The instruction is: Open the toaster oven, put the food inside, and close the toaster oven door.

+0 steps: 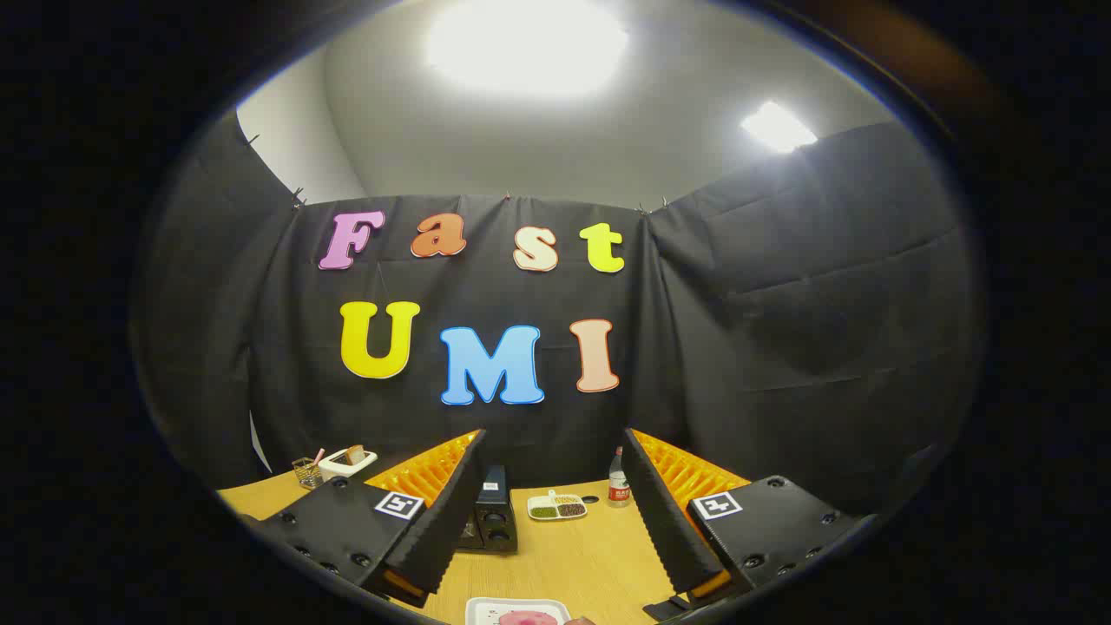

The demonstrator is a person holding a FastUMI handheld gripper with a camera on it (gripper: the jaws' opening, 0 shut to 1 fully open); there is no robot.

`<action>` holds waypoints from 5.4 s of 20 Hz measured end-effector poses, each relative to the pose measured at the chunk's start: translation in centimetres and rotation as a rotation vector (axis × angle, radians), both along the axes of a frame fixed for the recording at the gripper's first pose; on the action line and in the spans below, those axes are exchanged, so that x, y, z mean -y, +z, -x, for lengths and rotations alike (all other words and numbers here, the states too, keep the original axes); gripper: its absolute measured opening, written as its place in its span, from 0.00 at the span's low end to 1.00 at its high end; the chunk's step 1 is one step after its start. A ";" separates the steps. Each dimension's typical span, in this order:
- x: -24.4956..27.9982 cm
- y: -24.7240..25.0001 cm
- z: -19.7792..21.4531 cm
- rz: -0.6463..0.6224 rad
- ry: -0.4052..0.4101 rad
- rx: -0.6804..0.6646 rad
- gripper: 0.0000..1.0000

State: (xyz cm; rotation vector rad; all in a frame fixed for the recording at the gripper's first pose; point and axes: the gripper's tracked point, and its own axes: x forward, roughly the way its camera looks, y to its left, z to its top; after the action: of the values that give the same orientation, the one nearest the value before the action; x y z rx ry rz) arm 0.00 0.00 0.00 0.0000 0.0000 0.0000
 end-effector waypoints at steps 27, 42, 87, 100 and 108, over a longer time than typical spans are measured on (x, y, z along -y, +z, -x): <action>-4.7 -1.8 -3.8 -0.053 0.014 -0.033 0.98; -17.8 -7.3 -10.4 -0.065 0.165 -0.093 0.98; -26.2 -29.6 -11.8 0.022 0.241 -0.448 0.98; -25.9 -32.5 -7.0 0.076 0.225 -0.558 0.98; -25.7 -34.6 -5.1 0.068 0.264 -0.659 0.99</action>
State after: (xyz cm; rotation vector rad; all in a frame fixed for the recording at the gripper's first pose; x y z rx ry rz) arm 5.06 25.68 -34.57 -0.0684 0.6592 0.2637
